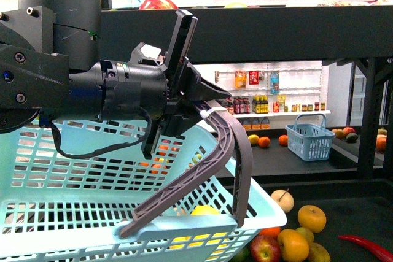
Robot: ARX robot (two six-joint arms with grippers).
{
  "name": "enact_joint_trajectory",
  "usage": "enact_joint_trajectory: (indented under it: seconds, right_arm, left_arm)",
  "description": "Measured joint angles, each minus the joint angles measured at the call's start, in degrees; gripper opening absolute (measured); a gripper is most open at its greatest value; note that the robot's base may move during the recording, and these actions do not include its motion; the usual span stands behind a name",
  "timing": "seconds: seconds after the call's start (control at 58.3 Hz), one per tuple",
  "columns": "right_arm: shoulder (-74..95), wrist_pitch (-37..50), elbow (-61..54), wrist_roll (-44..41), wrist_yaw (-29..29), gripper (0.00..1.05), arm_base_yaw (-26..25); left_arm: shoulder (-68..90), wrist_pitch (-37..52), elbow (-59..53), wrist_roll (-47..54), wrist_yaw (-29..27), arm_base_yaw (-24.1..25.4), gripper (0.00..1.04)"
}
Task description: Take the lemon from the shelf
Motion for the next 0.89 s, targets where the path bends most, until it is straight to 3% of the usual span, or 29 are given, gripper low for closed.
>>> enact_joint_trajectory:
  seconds: [0.223, 0.36, 0.48, 0.549, 0.669, 0.891]
  right_arm:
    - [0.0, 0.0, 0.0, 0.0, 0.0, 0.38, 0.0]
    - [0.0, 0.02, 0.0, 0.0, 0.0, 0.69, 0.0]
    - [0.0, 0.0, 0.0, 0.02, 0.0, 0.88, 0.0]
    - [0.0, 0.02, 0.0, 0.04, 0.0, 0.98, 0.0]
    - [0.0, 0.0, 0.0, 0.07, 0.0, 0.97, 0.0]
    - [-0.02, 0.0, 0.0, 0.07, 0.0, 0.97, 0.0]
  left_arm:
    - [0.0, 0.0, 0.0, -0.02, 0.02, 0.0, 0.08]
    - [0.0, 0.0, 0.0, 0.0, 0.04, 0.0, 0.08]
    - [0.0, 0.02, 0.0, -0.04, 0.02, 0.0, 0.08]
    - [0.0, 0.5, 0.0, -1.53, -4.87, -0.2, 0.08]
    - [0.76, 1.88, 0.68, -6.51, -12.59, 0.0, 0.08]
    - [5.27, 6.4, 5.57, -14.95, -17.03, 5.03, 0.08]
